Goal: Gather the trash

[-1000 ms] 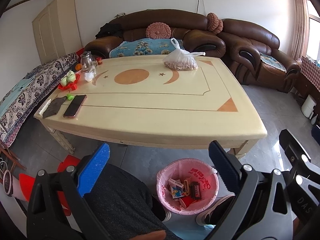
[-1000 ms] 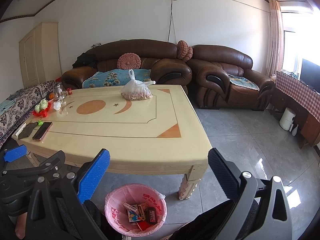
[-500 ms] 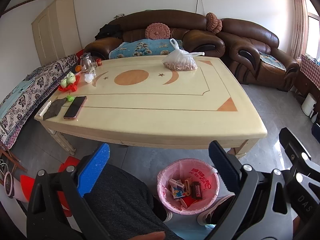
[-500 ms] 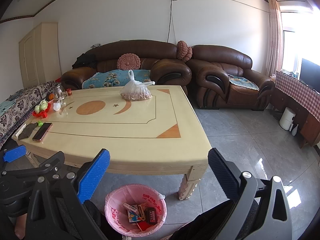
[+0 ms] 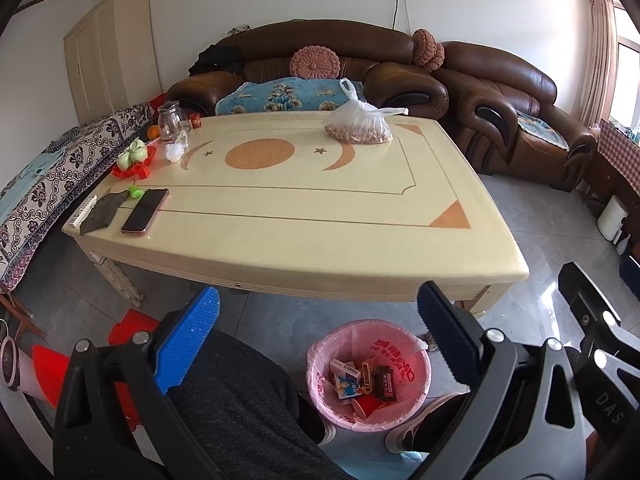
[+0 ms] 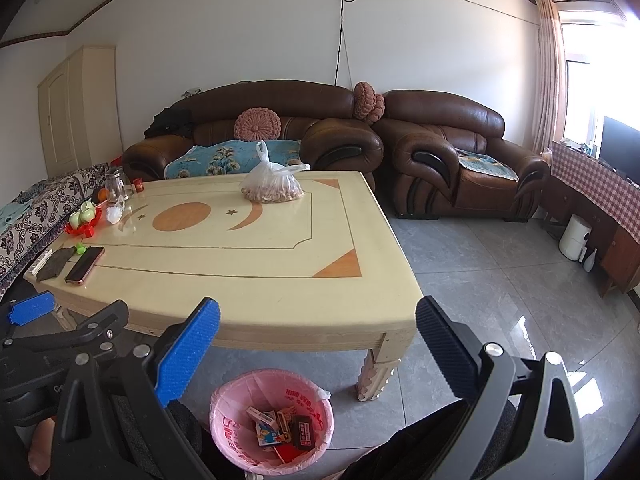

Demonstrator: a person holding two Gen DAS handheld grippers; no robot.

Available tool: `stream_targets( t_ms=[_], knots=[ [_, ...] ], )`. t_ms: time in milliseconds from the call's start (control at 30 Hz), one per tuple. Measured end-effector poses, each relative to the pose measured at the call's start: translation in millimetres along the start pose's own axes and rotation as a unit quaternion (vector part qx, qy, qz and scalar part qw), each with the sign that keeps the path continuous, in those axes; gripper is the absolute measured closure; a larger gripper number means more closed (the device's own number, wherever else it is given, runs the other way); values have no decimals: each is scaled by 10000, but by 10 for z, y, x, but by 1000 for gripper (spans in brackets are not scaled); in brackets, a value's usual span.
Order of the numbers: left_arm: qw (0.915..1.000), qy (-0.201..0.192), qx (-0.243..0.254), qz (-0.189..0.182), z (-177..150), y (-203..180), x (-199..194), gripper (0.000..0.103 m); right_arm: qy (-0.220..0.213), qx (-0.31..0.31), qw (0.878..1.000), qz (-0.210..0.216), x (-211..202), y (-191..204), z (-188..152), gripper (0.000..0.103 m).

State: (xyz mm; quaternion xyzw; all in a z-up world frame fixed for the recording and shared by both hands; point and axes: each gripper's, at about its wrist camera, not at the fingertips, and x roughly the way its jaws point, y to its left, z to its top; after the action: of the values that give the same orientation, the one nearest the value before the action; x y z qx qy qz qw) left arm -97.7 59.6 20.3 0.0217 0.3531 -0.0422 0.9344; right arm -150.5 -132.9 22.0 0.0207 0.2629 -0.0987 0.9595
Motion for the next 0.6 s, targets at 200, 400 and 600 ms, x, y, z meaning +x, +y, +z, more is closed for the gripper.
stream_targets(
  t_ms=[200,400,600],
  knots=[
    [9999,-48,-107,-10,6,59,19,6,-10,-18,10000,-10,2,-10,17,7],
    [9998,-187,-28,57,0,17,-19,6,5,-33,10000,1,2,-11,28,7],
    [9997,-232,65,73,-7,-28,-45,6,9,-40,10000,9,5,-6,36,7]
  ],
)
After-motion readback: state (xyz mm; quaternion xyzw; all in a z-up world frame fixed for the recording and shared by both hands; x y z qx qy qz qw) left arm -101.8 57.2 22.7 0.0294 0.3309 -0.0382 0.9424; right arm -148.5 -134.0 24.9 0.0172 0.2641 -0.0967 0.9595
